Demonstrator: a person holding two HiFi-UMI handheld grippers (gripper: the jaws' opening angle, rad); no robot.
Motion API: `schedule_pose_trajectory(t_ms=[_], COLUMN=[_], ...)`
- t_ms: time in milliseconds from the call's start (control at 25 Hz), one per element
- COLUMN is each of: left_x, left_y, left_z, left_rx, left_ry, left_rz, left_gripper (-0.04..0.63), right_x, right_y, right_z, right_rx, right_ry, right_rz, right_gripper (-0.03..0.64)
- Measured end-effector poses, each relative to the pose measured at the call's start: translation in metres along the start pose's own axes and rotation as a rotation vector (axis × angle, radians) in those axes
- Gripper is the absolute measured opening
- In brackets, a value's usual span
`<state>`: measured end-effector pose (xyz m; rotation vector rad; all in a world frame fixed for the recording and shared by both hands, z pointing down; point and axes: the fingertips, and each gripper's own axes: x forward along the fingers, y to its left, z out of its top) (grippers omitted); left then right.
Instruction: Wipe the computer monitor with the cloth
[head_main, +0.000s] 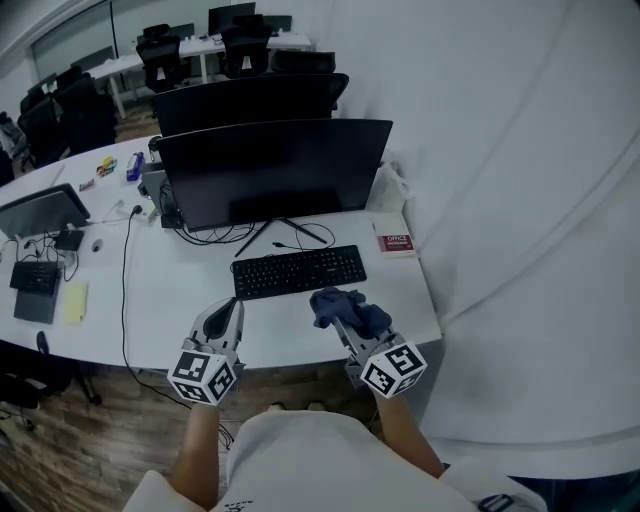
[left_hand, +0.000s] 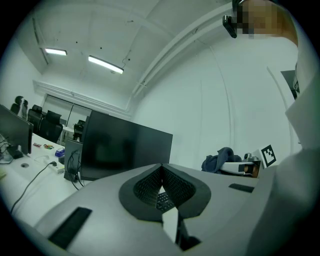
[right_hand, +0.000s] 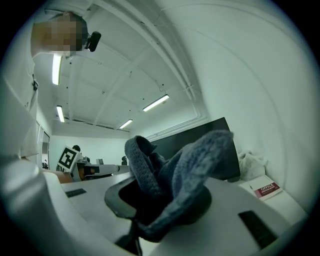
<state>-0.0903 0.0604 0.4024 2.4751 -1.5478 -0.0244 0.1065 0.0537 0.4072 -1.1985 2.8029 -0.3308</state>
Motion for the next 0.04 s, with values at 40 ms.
schedule_pose_trajectory(t_ms=[40], left_x=[0.0027], left_y=[-0.0024], left_z=[0.0001], left_rx=[-0.001], left_ry=[-0.001], left_rz=[0.002], left_gripper=[0.011], right_x=[-0.0016], right_y=[-0.0037], right_z=[0.0009], right_rx=[0.004], right_ry=[0.000], right_rz=[0.000], right_gripper=[0.109])
